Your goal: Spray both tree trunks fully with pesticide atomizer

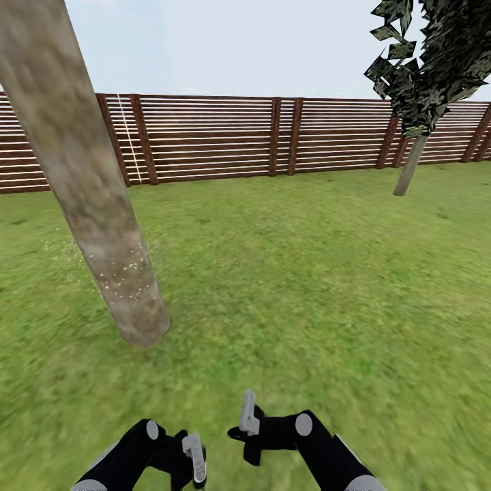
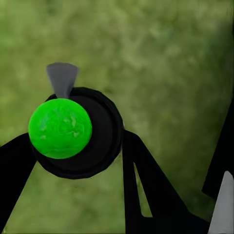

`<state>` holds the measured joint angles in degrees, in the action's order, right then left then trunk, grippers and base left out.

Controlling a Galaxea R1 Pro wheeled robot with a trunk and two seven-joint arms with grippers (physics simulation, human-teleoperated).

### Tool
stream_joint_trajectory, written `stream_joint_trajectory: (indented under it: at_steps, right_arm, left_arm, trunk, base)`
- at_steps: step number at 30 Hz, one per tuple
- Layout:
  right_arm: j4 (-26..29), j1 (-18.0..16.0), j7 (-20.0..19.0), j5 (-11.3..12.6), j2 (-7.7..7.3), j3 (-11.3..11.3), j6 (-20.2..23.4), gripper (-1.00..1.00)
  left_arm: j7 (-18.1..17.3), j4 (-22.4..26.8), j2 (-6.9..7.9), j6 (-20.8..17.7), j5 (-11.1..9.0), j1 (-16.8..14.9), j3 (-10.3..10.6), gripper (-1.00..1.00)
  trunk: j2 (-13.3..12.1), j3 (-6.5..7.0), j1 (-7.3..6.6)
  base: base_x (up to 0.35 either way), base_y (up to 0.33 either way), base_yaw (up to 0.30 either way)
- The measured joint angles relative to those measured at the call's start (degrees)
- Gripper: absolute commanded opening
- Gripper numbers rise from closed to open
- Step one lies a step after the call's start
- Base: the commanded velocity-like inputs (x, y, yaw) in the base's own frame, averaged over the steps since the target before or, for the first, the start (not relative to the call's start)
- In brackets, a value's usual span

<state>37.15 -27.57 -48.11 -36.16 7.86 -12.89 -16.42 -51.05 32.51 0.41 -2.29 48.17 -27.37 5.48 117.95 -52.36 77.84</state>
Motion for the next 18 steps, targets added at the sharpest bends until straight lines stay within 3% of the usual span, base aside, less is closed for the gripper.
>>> stream_joint_trajectory:
  at_steps: [5,9,16,18]
  right_arm:
    - [0.2,0.0,-0.2,0.0,0.12,0.0,-0.1,-1.0]
    - [0.1,0.0,-0.2,0.0,0.12,0.0,-0.1,-1.0]
    - [0.0,0.0,-0.2,-0.1,0.12,0.0,-0.1,-1.0]
    - [0.0,0.0,-0.2,-0.1,0.12,0.0,-0.1,-1.0]
  left_arm:
    - [-0.3,0.2,0.34,0.6,-0.2,0.0,-0.1,-1.0]
    - [-4.6,0.2,0.9,3.1,-0.9,-0.3,-0.4,-1.0]
    - [-7.0,0.6,1.03,4.4,-3.4,-0.7,-0.5,-1.0]
    - [-9.0,2.4,0.87,4.3,-3.7,-0.9,-0.5,-1.0]
  trunk:
    - [0.0,0.0,0.0]
    - [0.0,0.0,0.0]
    - [0.0,0.0,0.0]
    - [0.0,0.0,0.0]
  base:
    - [0.0,0.0,0.0]
    - [0.0,0.0,0.0]
    - [0.0,0.0,0.0]
    - [0.0,0.0,0.0]
